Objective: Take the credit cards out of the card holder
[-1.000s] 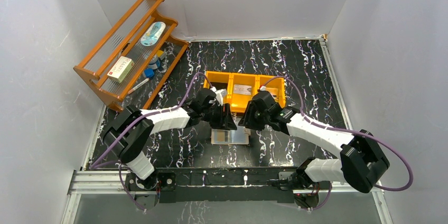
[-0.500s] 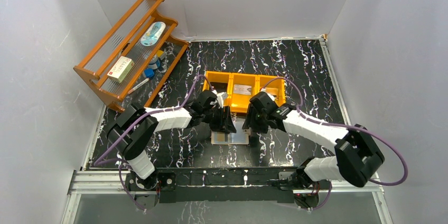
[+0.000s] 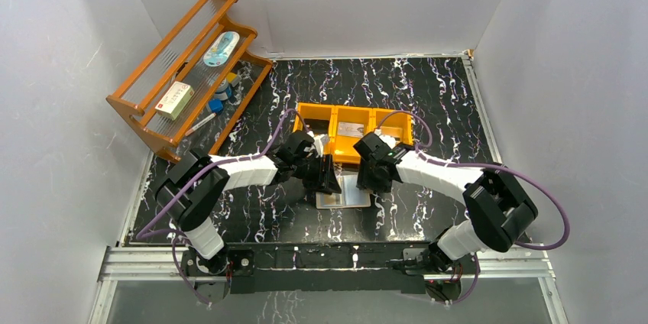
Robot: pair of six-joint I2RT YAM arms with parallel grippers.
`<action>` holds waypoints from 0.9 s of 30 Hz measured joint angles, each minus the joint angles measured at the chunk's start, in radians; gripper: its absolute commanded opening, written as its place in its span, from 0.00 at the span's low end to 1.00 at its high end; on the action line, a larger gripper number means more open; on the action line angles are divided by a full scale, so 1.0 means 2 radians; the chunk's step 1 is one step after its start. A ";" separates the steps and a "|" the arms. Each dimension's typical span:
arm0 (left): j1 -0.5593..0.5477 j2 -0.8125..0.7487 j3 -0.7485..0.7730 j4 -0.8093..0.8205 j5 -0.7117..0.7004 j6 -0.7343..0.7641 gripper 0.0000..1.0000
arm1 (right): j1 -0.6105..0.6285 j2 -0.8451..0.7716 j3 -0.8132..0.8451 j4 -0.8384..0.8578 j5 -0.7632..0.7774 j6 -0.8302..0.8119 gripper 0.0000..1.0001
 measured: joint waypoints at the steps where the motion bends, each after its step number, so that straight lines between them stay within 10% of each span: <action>1: 0.000 0.001 0.000 -0.002 0.000 0.000 0.42 | 0.000 -0.001 0.000 -0.006 0.010 0.000 0.55; 27: -0.001 -0.008 0.014 -0.038 -0.030 0.016 0.44 | -0.036 -0.131 0.006 -0.028 0.067 0.000 0.54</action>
